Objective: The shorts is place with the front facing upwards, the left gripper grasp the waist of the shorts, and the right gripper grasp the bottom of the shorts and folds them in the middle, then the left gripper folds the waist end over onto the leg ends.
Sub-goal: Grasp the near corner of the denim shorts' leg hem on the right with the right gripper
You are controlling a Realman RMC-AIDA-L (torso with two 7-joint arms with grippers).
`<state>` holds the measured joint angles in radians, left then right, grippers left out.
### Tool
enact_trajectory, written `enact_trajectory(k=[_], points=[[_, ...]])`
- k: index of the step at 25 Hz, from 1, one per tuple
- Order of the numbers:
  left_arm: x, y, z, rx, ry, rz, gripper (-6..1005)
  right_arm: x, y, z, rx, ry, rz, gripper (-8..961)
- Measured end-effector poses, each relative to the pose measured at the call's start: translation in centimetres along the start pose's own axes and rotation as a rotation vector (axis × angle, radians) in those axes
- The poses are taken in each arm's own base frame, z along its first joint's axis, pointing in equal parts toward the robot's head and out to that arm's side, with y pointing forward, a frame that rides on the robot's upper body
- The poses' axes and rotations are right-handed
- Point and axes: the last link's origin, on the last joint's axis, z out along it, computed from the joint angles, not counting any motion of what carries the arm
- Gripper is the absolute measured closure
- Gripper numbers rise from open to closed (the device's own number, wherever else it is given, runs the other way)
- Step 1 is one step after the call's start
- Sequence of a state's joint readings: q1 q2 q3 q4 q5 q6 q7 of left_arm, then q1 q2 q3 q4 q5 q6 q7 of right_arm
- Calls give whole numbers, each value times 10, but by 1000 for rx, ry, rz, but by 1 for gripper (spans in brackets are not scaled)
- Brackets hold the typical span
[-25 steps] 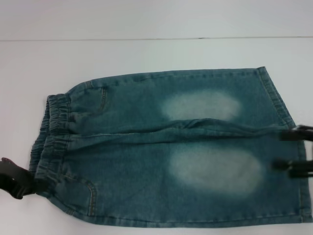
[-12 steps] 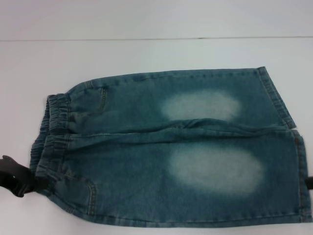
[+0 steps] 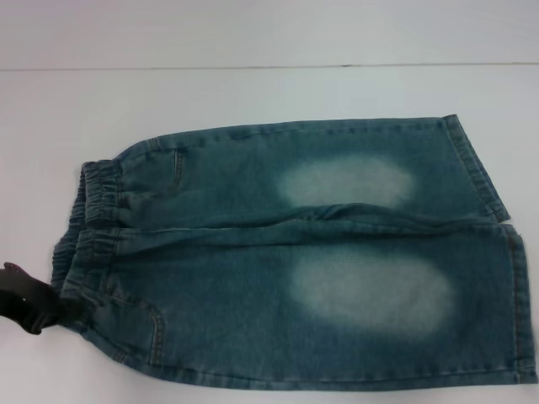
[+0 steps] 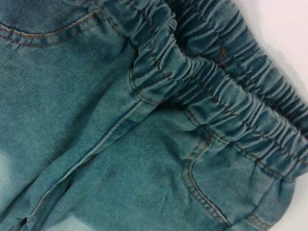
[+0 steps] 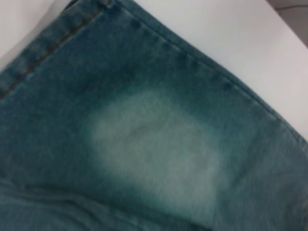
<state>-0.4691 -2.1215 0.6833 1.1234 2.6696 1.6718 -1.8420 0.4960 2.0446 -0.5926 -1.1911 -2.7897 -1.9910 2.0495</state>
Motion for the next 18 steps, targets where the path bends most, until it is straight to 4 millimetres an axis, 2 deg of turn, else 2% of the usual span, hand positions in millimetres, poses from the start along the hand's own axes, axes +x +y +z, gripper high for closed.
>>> enact_trajectory(k=[1, 6, 18], points=[[0, 0, 0, 1, 0, 0, 934, 0, 1, 2, -4, 10, -2, 48], [-1, -1, 0, 10, 2, -2, 934, -1, 6, 12, -42, 27, -8, 173], [-2, -4, -1, 28, 5, -4, 933, 0, 10, 24, -80, 38, 9, 166]])
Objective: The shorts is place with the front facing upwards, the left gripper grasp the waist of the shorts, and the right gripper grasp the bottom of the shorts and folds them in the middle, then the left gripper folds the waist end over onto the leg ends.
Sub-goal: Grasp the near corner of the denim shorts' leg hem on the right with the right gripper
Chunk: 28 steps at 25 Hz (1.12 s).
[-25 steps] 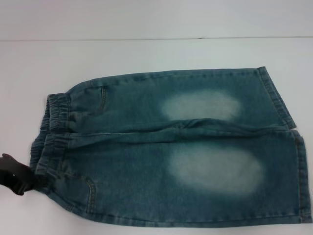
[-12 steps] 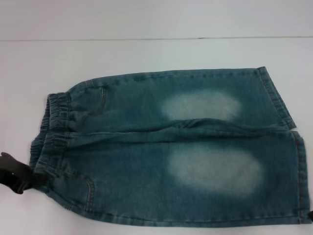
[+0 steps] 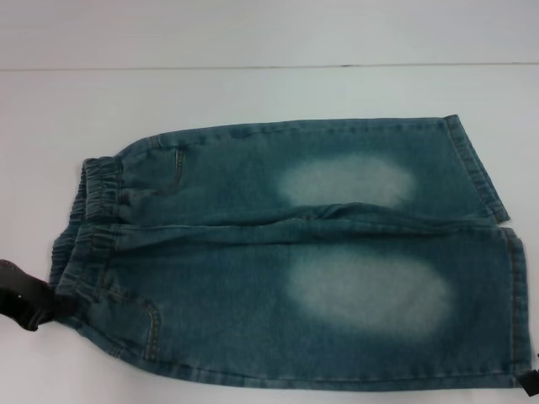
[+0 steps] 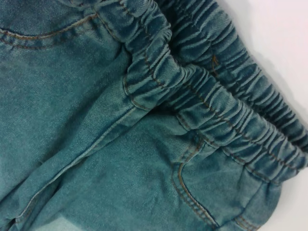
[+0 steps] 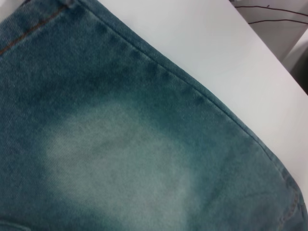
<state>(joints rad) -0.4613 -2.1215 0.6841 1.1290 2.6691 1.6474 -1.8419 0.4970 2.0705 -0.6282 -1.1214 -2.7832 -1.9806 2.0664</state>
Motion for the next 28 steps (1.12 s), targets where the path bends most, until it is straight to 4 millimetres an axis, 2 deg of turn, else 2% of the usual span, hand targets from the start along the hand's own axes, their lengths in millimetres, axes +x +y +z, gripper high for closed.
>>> enact_trajectory(k=[8, 28], points=[[0, 0, 0, 0, -2, 1, 932, 2, -2, 4, 0, 14, 17, 166], [-2, 2, 2, -3, -30, 13, 931, -8, -6, 18, -25, 15, 3, 175]])
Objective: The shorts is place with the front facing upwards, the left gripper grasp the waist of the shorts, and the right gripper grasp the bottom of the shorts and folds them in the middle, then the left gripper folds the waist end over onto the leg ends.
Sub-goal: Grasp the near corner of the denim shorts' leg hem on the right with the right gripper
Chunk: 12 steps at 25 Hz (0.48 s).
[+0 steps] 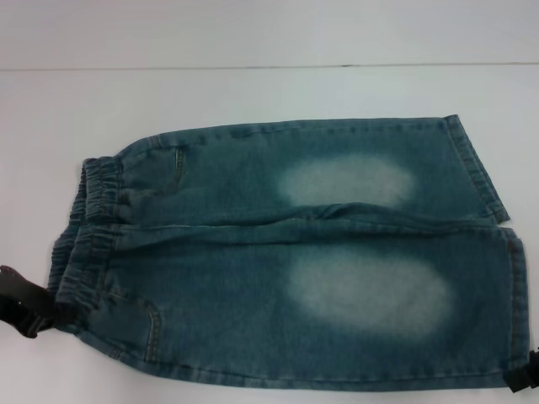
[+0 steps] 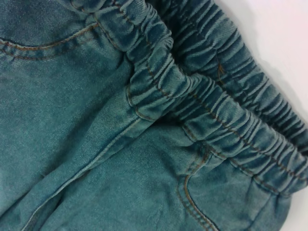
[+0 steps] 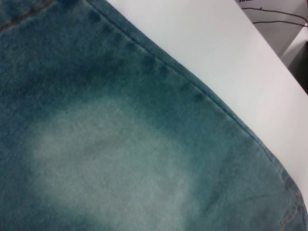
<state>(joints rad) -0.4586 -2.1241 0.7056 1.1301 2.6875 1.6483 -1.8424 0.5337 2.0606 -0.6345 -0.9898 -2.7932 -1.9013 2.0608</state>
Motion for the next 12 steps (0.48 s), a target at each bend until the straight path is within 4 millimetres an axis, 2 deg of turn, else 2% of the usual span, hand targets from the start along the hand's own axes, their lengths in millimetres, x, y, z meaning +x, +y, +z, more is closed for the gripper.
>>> enact_trajectory(k=[1, 6, 12], points=[[0, 0, 0, 0, 0, 0, 931, 0, -1, 0, 6, -1, 1, 176], [1, 0, 0, -1, 0, 2, 931, 0, -3, 4, 10, 10, 6, 361], [3, 1, 1, -2, 1, 5, 930, 1, -6, 2, 22, 19, -1, 640]])
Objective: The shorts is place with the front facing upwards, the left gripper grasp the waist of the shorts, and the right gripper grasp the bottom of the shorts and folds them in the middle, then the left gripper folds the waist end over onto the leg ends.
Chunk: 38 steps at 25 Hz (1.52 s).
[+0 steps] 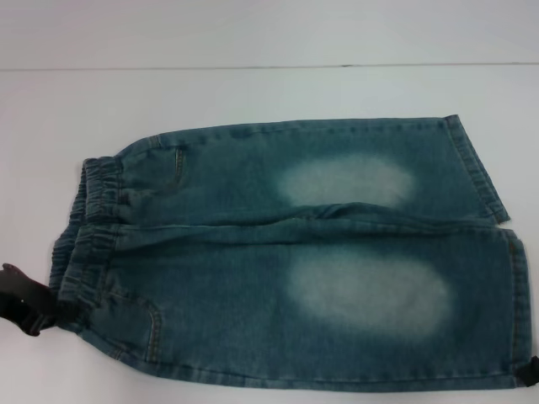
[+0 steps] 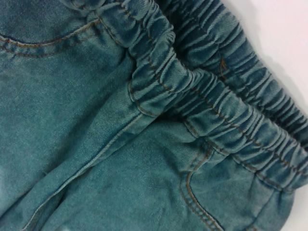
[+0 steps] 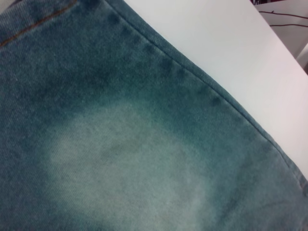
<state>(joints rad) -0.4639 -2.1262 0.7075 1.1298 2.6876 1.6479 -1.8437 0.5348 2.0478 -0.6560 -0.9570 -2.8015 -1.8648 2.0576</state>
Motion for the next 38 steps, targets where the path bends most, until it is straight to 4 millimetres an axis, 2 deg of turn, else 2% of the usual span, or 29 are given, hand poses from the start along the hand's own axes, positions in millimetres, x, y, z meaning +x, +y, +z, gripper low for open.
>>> enact_trajectory(k=[8, 12, 19, 29, 38], points=[[2, 0, 0, 1, 2, -6, 930, 2, -3, -2, 7, -5, -20, 918], [5, -2, -1, 8, 12, -36, 930, 4, -6, -6, 11, -33, -32, 918], [19, -3, -3, 4, 46, -85, 929, 5, -16, -30, 20, -194, -67, 919], [53, -7, -18, -8, 218, -130, 929, -22, -18, -55, 63, -474, -159, 919], [72, -21, -31, 56, 398, -153, 928, -42, -33, -73, 178, -673, -158, 918]])
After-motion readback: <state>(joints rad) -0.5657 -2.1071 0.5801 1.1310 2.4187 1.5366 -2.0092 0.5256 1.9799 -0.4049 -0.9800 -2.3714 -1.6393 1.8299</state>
